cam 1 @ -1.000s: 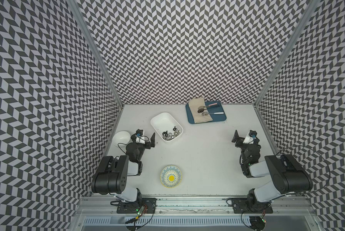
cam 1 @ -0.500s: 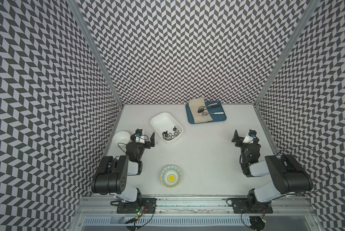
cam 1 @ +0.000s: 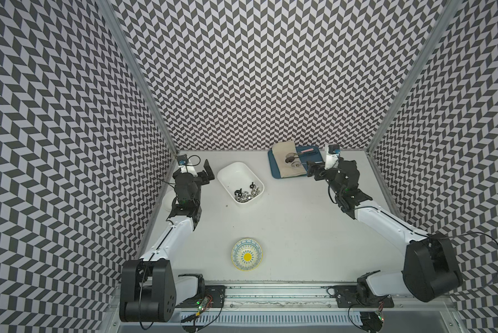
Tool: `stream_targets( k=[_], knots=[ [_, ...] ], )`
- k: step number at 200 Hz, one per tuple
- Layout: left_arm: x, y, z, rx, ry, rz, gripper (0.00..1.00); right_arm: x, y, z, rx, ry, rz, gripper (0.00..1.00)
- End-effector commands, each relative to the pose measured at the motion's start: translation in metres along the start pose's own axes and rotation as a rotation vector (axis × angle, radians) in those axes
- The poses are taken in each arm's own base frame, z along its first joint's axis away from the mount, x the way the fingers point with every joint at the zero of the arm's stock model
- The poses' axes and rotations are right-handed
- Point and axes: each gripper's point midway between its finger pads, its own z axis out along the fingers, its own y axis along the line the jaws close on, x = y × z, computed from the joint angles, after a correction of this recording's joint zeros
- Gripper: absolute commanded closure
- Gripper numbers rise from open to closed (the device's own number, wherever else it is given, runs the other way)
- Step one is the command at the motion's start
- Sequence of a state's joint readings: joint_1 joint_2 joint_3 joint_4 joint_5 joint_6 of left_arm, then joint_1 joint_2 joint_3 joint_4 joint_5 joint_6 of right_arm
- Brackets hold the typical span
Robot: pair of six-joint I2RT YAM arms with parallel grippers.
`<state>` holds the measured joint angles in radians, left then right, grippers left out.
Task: Take out the wing nut from the storage box
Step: Move the storage box to the center of the board.
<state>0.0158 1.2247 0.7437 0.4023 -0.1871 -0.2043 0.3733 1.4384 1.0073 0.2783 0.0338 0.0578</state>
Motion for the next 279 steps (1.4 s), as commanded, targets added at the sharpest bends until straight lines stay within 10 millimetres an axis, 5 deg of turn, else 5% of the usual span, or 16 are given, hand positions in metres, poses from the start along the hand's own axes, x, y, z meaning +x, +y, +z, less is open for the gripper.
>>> stream_targets(
  k=[1, 19, 44, 97, 143, 210, 279],
  knots=[
    [0.01, 0.01, 0.002, -0.034, 0.105, -0.076, 0.09, 0.023, 0.046, 0.013, -0.114, 0.191, 0.045, 0.0],
    [0.023, 0.001, 0.01, -0.039, 0.231, -0.049, 0.12, 0.026, 0.082, 0.03, -0.144, 0.254, 0.041, 0.0],
    [0.058, -0.007, 0.011, -0.073, 0.468, -0.035, 0.08, 0.056, 0.125, 0.056, -0.182, 0.389, 0.037, 0.05],
    [0.122, -0.04, -0.021, -0.037, 0.722, 0.012, 0.03, 0.121, 0.166, 0.1, -0.207, 0.563, 0.027, 0.19],
    [0.158, -0.042, -0.051, -0.018, 0.82, -0.005, 0.07, 0.159, 0.16, 0.121, -0.134, 0.616, -0.014, 0.3],
    [0.16, -0.044, -0.065, 0.012, 0.831, 0.012, 0.14, 0.189, 0.163, 0.14, -0.134, 0.66, -0.034, 0.52],
    [0.161, -0.043, -0.073, 0.021, 0.841, 0.01, 0.2, 0.212, 0.156, 0.136, -0.105, 0.734, -0.043, 0.75]
  ],
)
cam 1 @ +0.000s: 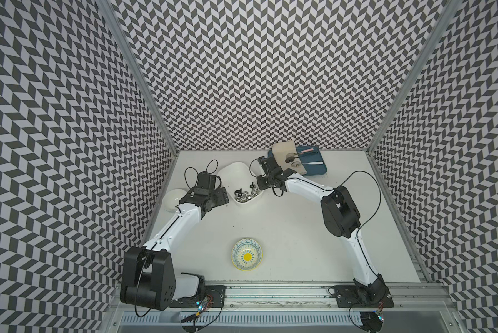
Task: Take out the wing nut from the storage box
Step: Move the storage box to the center of the board.
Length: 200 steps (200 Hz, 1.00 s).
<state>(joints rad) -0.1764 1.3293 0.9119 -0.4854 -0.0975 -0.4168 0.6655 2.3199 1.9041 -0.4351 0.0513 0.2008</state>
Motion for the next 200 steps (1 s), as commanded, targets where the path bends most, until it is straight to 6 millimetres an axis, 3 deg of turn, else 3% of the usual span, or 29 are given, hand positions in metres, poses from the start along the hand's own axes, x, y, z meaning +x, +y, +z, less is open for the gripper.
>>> stream_targets(
  k=[1, 29, 69, 124, 147, 176, 200],
  knots=[
    [0.001, -0.003, -0.008, 0.017, 0.0, 0.008, 0.2, 0.003, -0.002, 0.001, 0.022, 0.018, 0.001, 0.76],
    [-0.002, -0.007, -0.013, 0.036, -0.006, 0.009, 0.21, 0.013, -0.015, -0.01, 0.081, 0.045, 0.004, 0.84],
    [-0.009, -0.012, -0.018, 0.048, -0.006, 0.022, 0.21, 0.033, -0.037, -0.04, 0.167, 0.059, 0.051, 0.89],
    [-0.007, -0.03, -0.02, 0.1, 0.012, 0.029, 0.21, 0.101, -0.061, -0.083, 0.229, 0.137, 0.182, 0.88],
    [-0.003, -0.039, -0.017, 0.11, 0.029, 0.039, 0.21, 0.12, -0.066, -0.102, 0.229, 0.145, 0.23, 0.86],
    [-0.005, -0.051, -0.015, 0.119, 0.038, 0.057, 0.22, 0.13, -0.061, -0.118, 0.183, 0.15, 0.259, 0.71],
    [-0.005, -0.056, -0.013, 0.115, 0.041, 0.065, 0.22, 0.105, -0.062, -0.143, 0.186, 0.062, 0.256, 0.54]
  ],
)
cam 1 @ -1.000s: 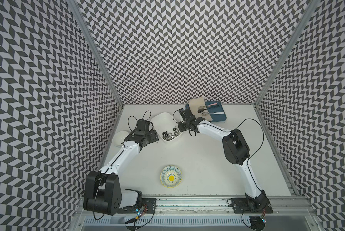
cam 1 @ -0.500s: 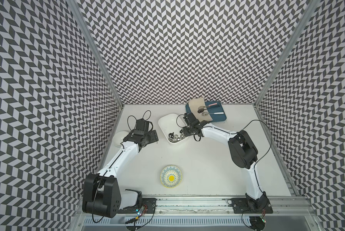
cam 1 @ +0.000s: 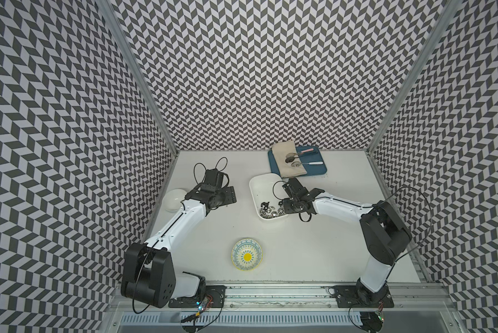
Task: Take out the wing nut from the storage box
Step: Move the storage box to the center of the board.
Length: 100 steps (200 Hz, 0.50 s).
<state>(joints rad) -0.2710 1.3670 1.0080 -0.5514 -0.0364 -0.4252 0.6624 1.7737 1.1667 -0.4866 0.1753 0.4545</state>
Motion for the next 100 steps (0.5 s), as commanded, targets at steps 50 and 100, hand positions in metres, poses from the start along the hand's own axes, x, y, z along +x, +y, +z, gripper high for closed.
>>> stream_targets(
  k=[50, 100],
  knots=[
    [0.002, -0.007, 0.002, -0.011, 0.013, 0.003, 0.21, -0.082, 0.044, -0.081, -0.157, -0.217, -0.114, 0.47],
    [0.011, -0.006, 0.002, -0.013, 0.032, -0.007, 0.21, -0.063, 0.101, -0.041, -0.328, -0.123, -0.221, 0.54]
  ],
)
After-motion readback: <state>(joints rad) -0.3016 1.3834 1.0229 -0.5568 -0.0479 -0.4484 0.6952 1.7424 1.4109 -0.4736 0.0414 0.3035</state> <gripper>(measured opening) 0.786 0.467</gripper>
